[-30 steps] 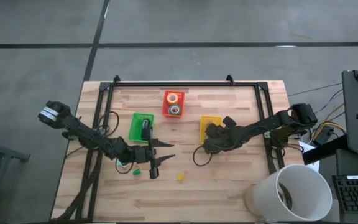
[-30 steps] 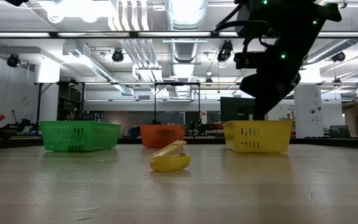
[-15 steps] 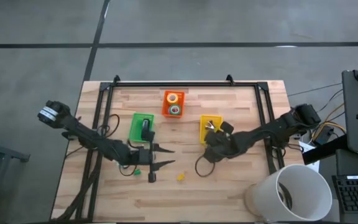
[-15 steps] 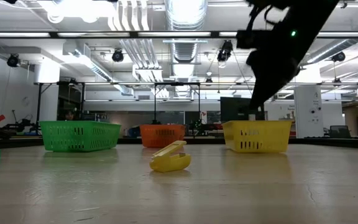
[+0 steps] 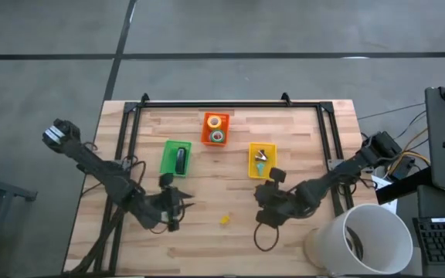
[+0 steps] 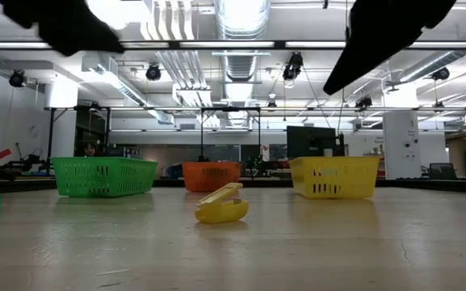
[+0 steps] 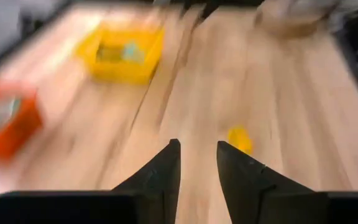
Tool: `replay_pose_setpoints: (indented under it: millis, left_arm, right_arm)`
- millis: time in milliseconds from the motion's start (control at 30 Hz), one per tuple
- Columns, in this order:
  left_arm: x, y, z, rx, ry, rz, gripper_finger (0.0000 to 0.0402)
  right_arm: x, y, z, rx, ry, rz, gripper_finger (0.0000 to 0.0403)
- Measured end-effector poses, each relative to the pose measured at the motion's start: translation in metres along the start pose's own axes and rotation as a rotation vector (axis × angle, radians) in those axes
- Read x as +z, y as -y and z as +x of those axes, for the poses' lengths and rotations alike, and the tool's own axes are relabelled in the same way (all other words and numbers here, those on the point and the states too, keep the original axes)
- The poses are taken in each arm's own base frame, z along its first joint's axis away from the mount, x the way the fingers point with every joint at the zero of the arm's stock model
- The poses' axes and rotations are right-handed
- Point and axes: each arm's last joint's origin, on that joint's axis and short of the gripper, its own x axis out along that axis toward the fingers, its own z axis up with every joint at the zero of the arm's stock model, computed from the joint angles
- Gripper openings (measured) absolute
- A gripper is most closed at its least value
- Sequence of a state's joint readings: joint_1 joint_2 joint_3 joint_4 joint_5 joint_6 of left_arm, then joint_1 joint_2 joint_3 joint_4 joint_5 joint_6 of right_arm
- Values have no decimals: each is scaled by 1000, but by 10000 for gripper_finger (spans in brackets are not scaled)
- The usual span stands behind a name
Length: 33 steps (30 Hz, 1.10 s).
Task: Pick and place Stapler, Stapler remover, tape
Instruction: Put the blue staple remover into the yellow basket
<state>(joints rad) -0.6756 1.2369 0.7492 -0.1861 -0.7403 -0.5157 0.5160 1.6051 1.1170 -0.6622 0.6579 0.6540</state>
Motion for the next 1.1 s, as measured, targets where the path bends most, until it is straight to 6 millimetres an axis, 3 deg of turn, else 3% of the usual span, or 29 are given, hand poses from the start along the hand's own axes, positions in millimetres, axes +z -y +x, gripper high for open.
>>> replay_pose_setpoints:
  millis: [67,200,400,733,900,1100]
  left_arm:
    - [-4,-4,-9,41,-83,-77,98]
    - [-18,-19,-21,139,-252,-60,83]
    - [-34,-34,-30,153,-545,-191,77]
    - [-36,-53,-45,159,-642,-317,119]
    - [-59,-65,-44,171,-760,-350,157]
    - [-79,-71,-39,196,-827,-386,167]
  right_arm:
    - [0,-2,-2,9,5,-3,111]
    - [2,-5,-2,31,34,20,104]
    - [2,-5,0,37,43,21,94]
    - [3,-5,0,14,66,26,78]
    - [3,-5,0,22,67,33,70]
    - [2,-6,0,26,71,36,70]
